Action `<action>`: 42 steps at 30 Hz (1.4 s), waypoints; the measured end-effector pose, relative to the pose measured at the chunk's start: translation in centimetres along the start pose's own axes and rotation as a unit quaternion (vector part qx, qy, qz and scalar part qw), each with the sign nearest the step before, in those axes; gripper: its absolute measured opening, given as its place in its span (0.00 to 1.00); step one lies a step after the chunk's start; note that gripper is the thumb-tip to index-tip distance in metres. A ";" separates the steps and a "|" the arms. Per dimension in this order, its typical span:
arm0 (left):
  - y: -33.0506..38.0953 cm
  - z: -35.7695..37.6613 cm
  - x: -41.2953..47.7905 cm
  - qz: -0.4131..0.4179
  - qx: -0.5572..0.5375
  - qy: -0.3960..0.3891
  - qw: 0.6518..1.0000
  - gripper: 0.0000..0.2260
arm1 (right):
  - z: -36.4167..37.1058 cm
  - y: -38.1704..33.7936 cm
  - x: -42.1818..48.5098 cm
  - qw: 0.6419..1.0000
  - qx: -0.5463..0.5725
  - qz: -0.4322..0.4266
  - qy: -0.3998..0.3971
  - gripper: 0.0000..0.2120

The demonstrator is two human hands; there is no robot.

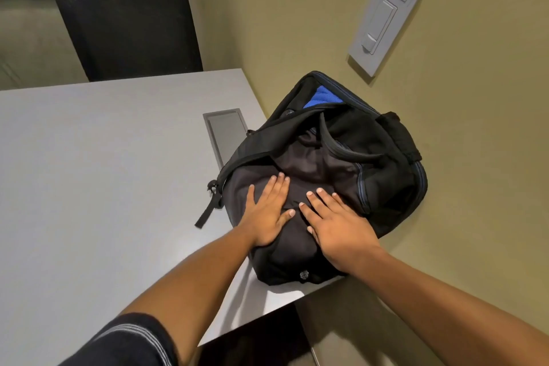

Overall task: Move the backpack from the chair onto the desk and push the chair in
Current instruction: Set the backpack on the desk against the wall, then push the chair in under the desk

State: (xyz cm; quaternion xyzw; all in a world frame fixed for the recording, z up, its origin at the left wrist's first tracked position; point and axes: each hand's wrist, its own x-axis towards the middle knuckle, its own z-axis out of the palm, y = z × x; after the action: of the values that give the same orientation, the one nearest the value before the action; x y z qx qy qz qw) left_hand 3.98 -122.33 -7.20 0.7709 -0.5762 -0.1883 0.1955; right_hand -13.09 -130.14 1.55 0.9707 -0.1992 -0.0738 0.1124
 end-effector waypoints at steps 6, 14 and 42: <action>-0.4 0.3 0.7 0.000 0.047 0.013 0.999 0.30 | 0.8 0.1 0.7 1.000 0.004 0.000 -0.020 0.24; -0.1 1.3 -1.0 -0.012 0.059 0.059 0.996 0.29 | 1.4 0.1 0.3 0.999 0.005 -0.011 -0.030 0.24; 8.6 4.0 -23.8 -0.164 0.076 0.185 0.966 0.28 | 2.4 -4.9 -12.8 0.986 0.127 -0.048 0.093 0.27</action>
State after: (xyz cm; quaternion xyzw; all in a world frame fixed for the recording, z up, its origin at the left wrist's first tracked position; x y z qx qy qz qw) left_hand -11.42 -102.03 -4.62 0.8890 -0.4082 -0.0279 0.2057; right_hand -23.34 -121.10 -0.74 0.9881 -0.1491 0.0378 0.0027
